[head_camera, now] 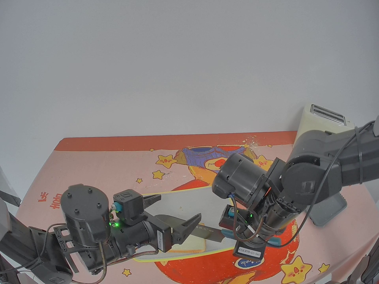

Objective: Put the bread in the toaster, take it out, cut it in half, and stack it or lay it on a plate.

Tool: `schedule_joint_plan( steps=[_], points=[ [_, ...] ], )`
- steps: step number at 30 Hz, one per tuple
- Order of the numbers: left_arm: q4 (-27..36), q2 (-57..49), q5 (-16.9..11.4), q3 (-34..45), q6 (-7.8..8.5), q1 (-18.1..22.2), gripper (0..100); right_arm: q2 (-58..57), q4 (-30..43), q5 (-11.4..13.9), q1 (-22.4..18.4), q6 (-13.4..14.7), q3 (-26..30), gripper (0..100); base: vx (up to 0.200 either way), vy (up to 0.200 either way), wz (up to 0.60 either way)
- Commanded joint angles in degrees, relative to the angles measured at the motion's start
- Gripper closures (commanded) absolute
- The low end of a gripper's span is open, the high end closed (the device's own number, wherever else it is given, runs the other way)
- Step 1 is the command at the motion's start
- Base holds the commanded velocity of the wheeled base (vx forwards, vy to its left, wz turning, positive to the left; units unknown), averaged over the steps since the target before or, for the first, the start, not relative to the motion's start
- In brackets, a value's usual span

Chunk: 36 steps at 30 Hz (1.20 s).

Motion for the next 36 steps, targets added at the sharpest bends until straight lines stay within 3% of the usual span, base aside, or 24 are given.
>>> schedule_joint_plan(
  steps=[1,3,6,12,20,36],
  points=[
    [-1.9,3.8,1.7,-1.4,0.05,0.0,100,0.3,0.0,0.0,0.0,0.0,0.0,100,0.000,0.000,0.00],
    [-5.5,5.6,3.6,-1.4,1.10,-0.2,100,0.2,0.0,-0.1,0.0,0.1,0.2,100,0.000,0.000,0.00],
    [-6.0,6.9,5.2,-1.7,2.95,-2.2,100,0.2,0.0,-0.1,0.0,0.1,0.3,100,0.000,0.000,0.00],
    [-6.0,7.0,7.4,-1.5,3.04,-4.4,100,0.2,0.0,-0.2,0.0,0.1,0.2,100,0.000,0.000,0.00],
    [-6.1,6.6,6.9,-1.8,2.95,-7.6,100,0.8,0.0,-0.2,0.0,0.1,-0.1,100,0.000,0.000,0.00],
    [-7.7,11.5,7.0,-1.9,3.21,-8.8,100,1.1,0.0,-0.2,0.0,0.1,-0.3,100,0.000,0.000,0.00]
  ],
)
